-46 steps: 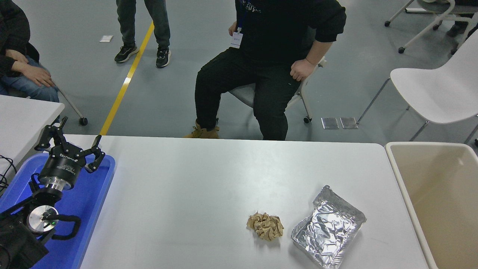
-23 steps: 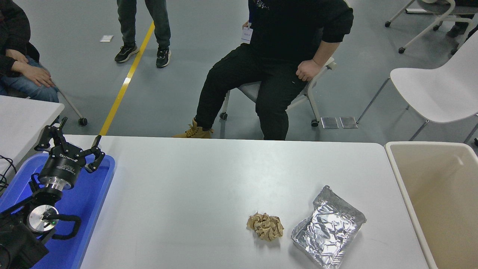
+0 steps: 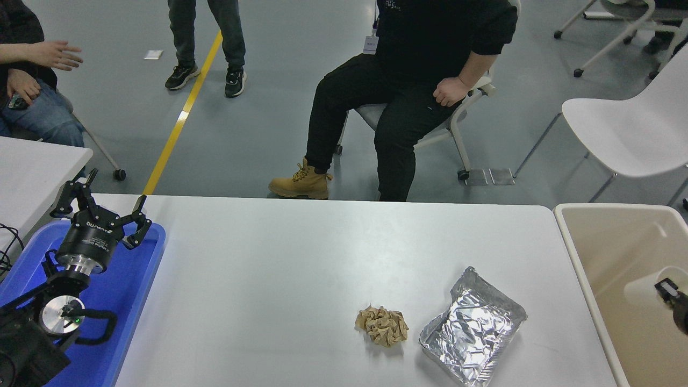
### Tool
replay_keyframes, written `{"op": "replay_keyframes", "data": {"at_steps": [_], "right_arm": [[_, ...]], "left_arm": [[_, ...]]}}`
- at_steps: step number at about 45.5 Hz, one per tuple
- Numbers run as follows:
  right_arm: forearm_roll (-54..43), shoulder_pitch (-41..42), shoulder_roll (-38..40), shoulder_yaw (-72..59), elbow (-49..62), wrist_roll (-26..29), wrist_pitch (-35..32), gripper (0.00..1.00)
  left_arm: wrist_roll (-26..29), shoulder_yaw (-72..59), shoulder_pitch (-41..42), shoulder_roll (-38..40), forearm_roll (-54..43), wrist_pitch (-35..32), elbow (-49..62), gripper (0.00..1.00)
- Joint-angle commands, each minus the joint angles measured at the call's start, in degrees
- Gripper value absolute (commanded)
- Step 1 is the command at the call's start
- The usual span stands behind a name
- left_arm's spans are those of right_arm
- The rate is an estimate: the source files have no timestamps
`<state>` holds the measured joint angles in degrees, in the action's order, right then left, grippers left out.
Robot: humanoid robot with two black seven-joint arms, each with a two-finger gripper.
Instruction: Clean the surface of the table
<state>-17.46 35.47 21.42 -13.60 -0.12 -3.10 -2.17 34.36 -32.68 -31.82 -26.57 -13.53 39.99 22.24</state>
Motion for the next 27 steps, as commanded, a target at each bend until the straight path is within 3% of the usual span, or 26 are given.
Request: {"op": "replay_keyframes", "data": {"at_steps": [1,27], "right_arm": [[0.23,-0.40,-3.49,0.07,0.38,2.22,2.35,0.00],[0.05,-0.84,-2.43,0.94,3.37,2.22,2.88,0.00]], "left_arm": [[0.00,-0.01,0.00,0.03,0.00,0.00,0.00,1.00],[0.00,-0.01,0.00,0.03,0.00,0.00,0.00,1.00]]}}
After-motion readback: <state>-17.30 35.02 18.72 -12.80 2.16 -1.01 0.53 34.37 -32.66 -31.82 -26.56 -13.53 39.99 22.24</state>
